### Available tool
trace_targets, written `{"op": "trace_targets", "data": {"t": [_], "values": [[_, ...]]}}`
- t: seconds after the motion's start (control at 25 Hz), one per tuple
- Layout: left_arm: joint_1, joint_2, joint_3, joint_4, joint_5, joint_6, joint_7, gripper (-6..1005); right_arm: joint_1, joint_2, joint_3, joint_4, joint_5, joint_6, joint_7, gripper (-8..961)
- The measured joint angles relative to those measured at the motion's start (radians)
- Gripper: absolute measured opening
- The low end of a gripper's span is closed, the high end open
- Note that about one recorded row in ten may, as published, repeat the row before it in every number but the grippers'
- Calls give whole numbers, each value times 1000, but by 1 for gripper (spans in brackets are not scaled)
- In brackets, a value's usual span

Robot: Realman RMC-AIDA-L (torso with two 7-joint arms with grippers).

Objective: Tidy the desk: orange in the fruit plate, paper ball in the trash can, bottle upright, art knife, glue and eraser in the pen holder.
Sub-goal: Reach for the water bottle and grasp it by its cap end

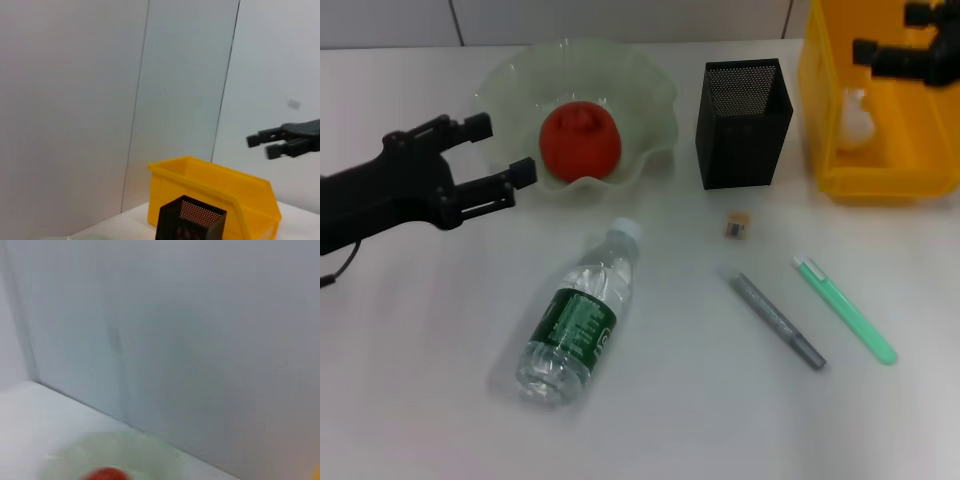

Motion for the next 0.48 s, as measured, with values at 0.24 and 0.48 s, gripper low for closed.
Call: {"op": "trace_targets", "data": {"t": [0.24, 0.48], "values": [[164, 5, 297, 479, 209, -259, -441, 829, -158, 1, -33, 170, 278, -167, -413, 845], [147, 3, 438, 662, 526, -294, -884, 827, -190, -3, -24, 429, 286, -341, -694, 846]]}}
